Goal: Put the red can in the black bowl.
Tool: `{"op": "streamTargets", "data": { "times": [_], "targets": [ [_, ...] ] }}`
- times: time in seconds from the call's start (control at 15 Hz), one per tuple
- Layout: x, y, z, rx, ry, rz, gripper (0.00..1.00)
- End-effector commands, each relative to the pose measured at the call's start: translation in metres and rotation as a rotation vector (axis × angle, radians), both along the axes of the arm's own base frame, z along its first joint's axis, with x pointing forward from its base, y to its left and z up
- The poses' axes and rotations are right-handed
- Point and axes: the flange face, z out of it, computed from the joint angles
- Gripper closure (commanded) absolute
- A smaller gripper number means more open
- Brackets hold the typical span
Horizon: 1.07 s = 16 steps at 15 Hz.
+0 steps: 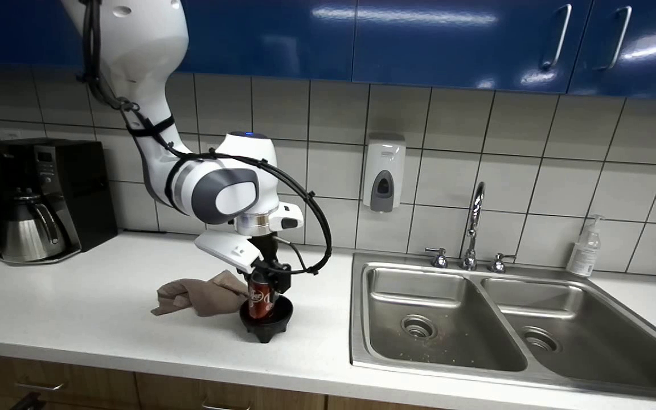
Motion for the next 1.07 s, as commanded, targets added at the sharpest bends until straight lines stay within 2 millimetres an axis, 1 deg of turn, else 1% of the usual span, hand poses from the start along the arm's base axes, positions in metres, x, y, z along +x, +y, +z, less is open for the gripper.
{"op": "streamTargets", "data": {
  "times": [0.0, 0.47, 0.87, 0.93, 1.0],
  "targets": [
    [0.004, -0.003, -0.007, -0.012, -0.027, -0.001, 0.6],
    [0.003, -0.003, -0.029, -0.007, -0.013, -0.002, 0.6],
    [0.002, -0.005, -0.038, -0.001, -0.003, -0.005, 0.6],
    [0.001, -0.005, -0.039, -0.001, -0.001, -0.006, 0.25],
    [0.001, -0.005, -0.039, 0.0, 0.0, -0.007, 0.09]
  ]
}}
